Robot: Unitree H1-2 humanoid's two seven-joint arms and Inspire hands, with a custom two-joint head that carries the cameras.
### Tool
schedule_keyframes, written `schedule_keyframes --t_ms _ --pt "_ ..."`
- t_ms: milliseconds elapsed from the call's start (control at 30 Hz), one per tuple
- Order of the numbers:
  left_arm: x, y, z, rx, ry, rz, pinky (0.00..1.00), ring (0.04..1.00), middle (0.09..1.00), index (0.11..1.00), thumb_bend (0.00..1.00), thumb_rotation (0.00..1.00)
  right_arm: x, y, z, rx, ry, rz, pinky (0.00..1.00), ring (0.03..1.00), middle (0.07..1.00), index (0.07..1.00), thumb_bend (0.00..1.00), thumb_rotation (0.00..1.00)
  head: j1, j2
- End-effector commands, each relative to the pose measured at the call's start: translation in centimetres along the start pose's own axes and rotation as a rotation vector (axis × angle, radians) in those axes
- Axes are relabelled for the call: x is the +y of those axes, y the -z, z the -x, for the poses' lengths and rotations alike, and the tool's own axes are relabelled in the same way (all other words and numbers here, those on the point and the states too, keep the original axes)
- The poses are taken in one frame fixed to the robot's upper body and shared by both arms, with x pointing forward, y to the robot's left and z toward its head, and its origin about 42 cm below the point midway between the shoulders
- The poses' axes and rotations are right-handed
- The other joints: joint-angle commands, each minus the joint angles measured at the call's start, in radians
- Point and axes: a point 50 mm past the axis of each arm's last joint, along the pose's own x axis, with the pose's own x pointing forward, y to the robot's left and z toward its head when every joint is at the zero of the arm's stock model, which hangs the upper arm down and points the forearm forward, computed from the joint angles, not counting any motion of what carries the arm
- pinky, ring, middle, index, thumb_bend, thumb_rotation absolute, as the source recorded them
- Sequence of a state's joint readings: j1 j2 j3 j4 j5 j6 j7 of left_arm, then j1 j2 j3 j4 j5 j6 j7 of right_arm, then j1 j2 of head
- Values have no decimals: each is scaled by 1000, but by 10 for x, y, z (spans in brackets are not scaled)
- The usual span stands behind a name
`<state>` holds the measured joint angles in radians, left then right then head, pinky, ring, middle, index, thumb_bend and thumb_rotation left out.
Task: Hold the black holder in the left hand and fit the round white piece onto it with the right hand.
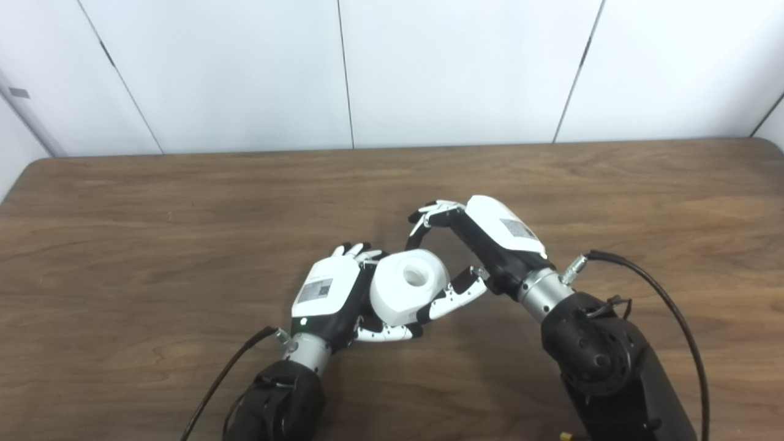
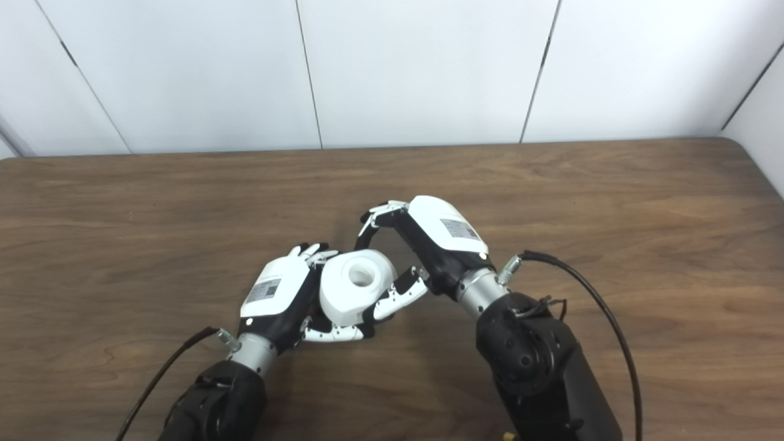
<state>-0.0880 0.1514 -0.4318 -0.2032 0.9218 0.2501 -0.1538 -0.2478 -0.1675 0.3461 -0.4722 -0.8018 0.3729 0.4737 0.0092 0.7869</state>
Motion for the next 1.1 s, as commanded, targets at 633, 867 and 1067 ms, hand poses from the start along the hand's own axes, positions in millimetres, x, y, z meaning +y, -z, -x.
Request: schedule_keyframes --t_ms 633,867,1067 --pt "-2 -6 1 -16 10 -4 1000 941 847 484 521 61 3 -1 -15 -36 -30 66 827 896 794 483 525 136 -5 3" --pt "-2 -4 0 -11 14 -3 1000 939 845 484 521 61 2 -1 -16 -27 -37 69 837 900 795 483 525 136 -6 2" --pt "-2 -5 0 -9 14 2 1000 937 845 484 521 61 3 0 -16 -34 -46 76 841 900 797 483 525 136 -6 3"
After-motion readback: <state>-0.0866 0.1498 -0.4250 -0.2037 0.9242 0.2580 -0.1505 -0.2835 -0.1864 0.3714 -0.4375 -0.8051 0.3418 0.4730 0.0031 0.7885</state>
